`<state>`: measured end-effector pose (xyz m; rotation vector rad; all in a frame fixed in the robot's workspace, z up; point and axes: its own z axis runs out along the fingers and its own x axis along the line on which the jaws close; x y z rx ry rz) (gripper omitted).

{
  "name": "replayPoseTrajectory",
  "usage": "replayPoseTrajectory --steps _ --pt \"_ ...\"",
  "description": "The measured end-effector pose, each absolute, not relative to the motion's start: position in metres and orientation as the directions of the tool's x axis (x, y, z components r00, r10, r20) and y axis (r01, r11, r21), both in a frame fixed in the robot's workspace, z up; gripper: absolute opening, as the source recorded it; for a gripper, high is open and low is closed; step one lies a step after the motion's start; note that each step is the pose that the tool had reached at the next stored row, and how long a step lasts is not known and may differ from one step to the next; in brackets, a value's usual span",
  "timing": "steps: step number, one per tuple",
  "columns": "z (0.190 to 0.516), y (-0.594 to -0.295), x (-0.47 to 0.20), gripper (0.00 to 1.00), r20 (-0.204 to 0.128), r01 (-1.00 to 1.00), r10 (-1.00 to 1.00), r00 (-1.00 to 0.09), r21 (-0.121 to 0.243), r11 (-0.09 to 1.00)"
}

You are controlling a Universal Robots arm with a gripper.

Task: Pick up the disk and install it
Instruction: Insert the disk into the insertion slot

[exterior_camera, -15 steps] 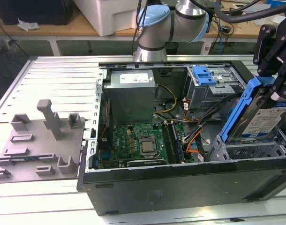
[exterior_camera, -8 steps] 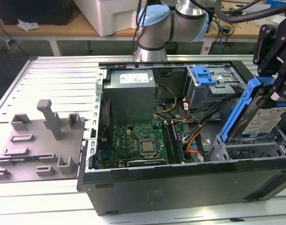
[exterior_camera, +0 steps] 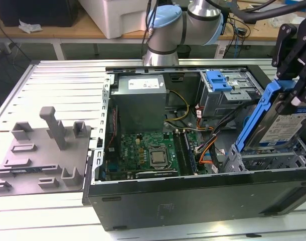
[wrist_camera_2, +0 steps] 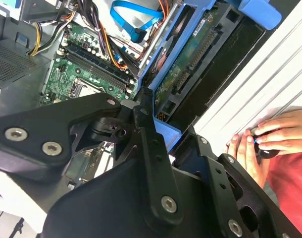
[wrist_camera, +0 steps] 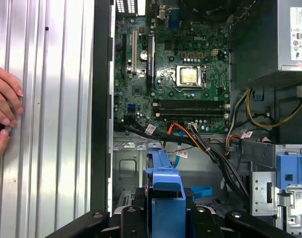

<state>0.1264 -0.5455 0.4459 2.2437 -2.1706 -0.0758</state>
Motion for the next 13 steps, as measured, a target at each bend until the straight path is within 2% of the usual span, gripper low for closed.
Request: replayPoseTrajectory --steps 13 --pt "0.4460 -0.5465 0.1264 0.37 -0.022 -0.999 -1.000 0.019 0.047 -0.020"
